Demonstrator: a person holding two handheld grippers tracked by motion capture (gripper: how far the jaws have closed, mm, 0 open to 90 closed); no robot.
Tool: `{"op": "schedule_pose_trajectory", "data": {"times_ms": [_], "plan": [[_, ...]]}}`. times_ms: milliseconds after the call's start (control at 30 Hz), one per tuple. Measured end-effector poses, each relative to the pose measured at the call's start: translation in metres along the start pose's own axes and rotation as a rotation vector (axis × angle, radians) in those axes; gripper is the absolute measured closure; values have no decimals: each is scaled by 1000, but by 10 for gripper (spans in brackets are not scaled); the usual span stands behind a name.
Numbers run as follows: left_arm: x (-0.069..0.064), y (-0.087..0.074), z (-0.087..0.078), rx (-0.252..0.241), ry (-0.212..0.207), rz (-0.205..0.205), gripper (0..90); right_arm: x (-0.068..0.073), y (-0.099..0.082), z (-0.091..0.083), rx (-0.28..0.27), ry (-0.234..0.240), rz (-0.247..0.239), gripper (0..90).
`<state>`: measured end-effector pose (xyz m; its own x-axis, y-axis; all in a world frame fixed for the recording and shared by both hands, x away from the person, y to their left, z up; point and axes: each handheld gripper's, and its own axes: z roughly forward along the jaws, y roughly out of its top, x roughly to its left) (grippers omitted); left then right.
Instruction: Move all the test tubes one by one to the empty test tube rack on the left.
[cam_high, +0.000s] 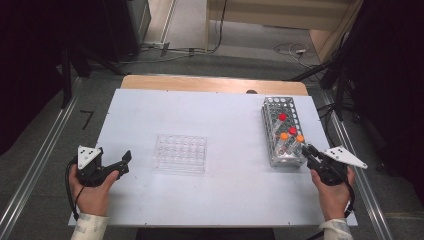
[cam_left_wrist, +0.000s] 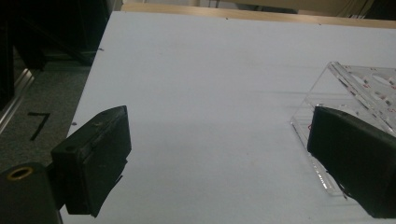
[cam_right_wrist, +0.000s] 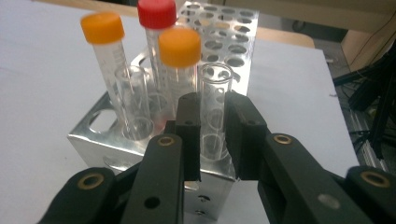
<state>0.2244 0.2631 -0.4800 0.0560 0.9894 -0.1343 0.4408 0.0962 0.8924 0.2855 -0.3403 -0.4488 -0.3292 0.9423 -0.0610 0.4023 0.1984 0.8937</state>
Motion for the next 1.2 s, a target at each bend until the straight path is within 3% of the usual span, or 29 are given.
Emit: {"op": "schedule_pose_trajectory", "data": {"times_ms": [300,567,1200], "plan": [[0,0,0,4,-2,1,65,3,21,-24,-71,-6,-8,736],[-1,0,-1,2,-1,3,65,12,33,-42,-95,38,-19,737],[-13,6,-4,-14,-57,2,67,56,37,-32,-42,205,-75,737]]}}
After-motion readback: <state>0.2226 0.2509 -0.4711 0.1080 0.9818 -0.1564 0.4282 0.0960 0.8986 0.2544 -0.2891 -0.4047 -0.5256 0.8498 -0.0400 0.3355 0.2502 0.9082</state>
